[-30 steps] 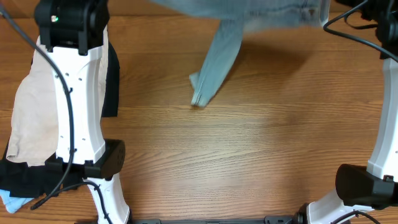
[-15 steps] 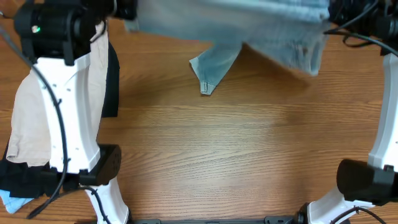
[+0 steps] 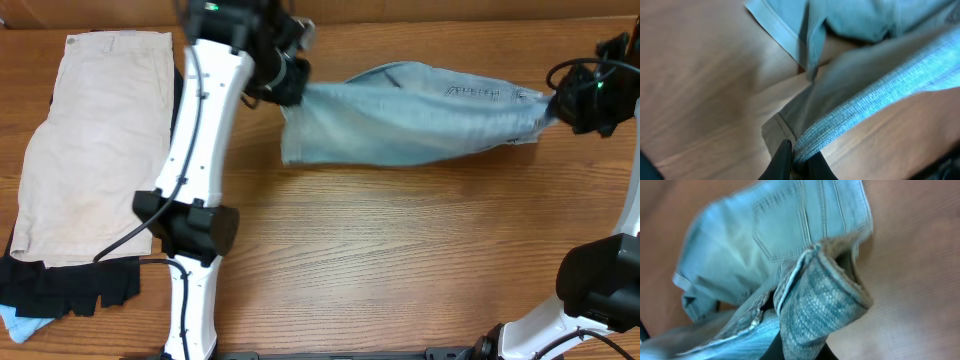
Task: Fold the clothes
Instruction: 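Lift the shorts with both grippers and stretch them across the table, then lower the shorts flat onto the table and release both grippers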
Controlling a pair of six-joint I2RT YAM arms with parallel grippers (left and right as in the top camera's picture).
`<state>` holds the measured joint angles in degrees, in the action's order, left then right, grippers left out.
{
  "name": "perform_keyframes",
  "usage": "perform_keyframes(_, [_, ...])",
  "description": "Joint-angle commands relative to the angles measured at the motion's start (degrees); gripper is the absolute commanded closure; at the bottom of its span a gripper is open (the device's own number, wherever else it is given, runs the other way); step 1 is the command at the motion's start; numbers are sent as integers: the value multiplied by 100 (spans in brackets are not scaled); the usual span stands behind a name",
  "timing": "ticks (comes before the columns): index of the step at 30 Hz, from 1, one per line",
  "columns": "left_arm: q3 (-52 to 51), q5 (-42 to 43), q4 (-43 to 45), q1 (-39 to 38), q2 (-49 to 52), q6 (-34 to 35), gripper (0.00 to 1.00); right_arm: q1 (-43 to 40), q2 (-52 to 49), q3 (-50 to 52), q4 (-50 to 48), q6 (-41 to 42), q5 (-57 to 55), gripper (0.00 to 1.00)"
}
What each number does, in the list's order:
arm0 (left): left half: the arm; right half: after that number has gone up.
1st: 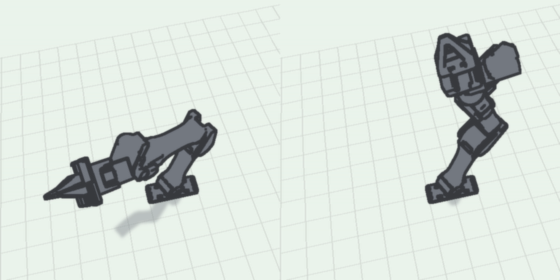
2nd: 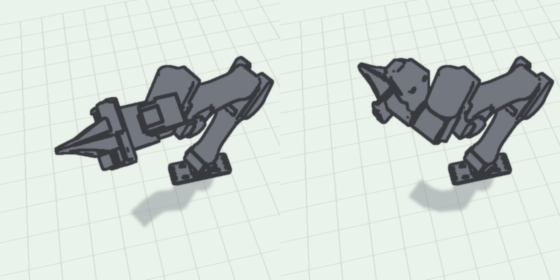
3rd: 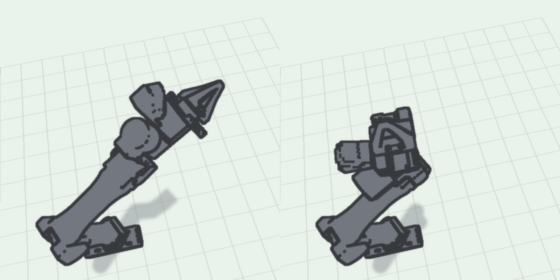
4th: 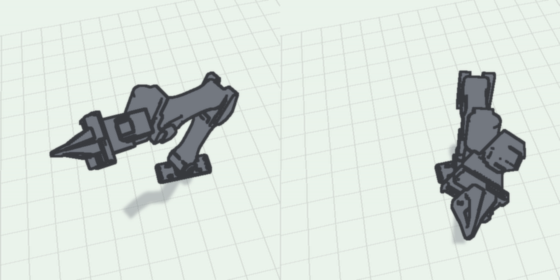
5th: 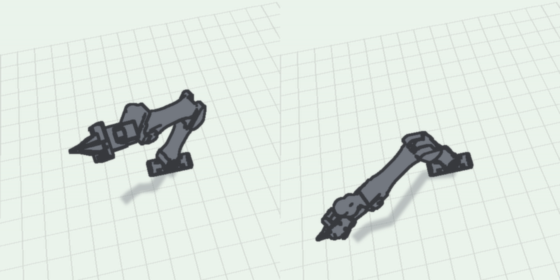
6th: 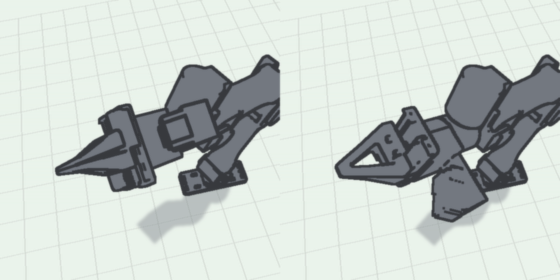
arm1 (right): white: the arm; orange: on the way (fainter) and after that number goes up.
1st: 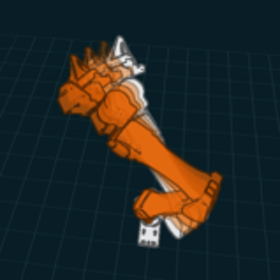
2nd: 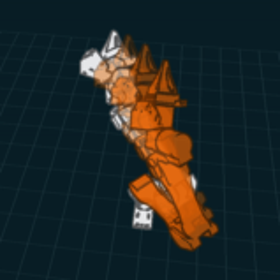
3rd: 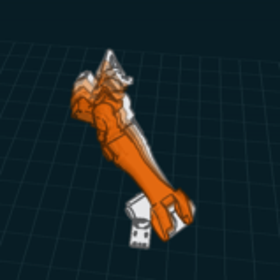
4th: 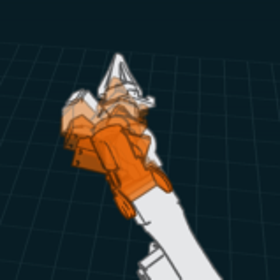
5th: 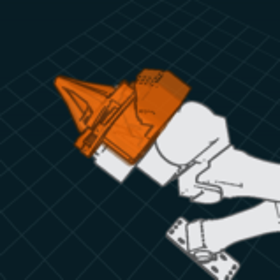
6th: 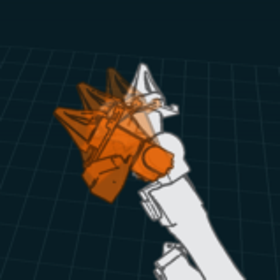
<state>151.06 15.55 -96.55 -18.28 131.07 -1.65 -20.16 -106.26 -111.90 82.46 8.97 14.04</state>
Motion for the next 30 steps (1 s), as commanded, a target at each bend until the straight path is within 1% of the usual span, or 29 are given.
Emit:
perform_keyframes(1, [-470, -201, -26, -293, -59, -133, 96, 15, 48, 74, 269, -85, -24, 96])
perform_keyframes(4, [-1019, -190, -28, -466, -70, 7, 96, -13, 48, 90, 638, 2, -173, 96])
perform_keyframes(7, [-1591, 28, -28, -623, -70, 13, 96, -92, 48, 96, 988, 24, -455, 96])
perform_keyframes(9, [-2009, 59, -28, -741, -70, -22, 96, -192, 50, 98, 1180, 212, -763, 96])
perform_keyframes(12, [-2535, 13, -22, -925, -70, -297, 96, -304, 83, 229, 1182, 323, -951, 96])
perform_keyframes(15, [-3038, -264, 59, -1119, -70, -313, 96, -404, 170, 601, 1141, 319, -951, 96])
perform_keyframes(16, [-3191, -352, 90, -1182, -70, -313, 89, -428, 186, 739, 1128, 319, -951, 96])
perform_keyframes(17, [-3342, -426, 136, -1239, -68, -315, 69, -444, 205, 879, 1099, 319, -953, 96])
perform_keyframes(18, [-3491, -485, 192, -1294, -70, -321, 53, -466, 223, 1025, 1067, 319, -951, 96])
perform_keyframes(19, [-3615, -505, 238, -1335, -70, -367, 44, -472, 229, 1163, 1036, 319, -951, 96])
perform_keyframes(21, [-3812, -505, 356, -1384, -70, -461, 5, -472, 234, 1445, 953, 323, -944, 93])
perform_keyframes(22, [-3847, -507, 387, -1390, -68, -461, 0, -472, 234, 1543, 918, 323, -942, 92])
perform_keyframes(25, [-3797, -553, 468, -1366, -70, -461, 0, -472, 234, 1775, 798, 326, -927, 85])
perform_keyframes(26, [-3700, -592, 468, -1338, -70, -461, 0, -472, 234, 1792, 785, 326, -927, 84])
perform_keyframes(28, [-3405, -667, 459, -1239, -70, -463, 0, -472, 258, 1790, 763, 326, -927, 80])
perform_keyframes(30, [-2876, -697, 358, -1117, -70, -479, 0, -496, 323, 1786, 737, 323, -925, 75])
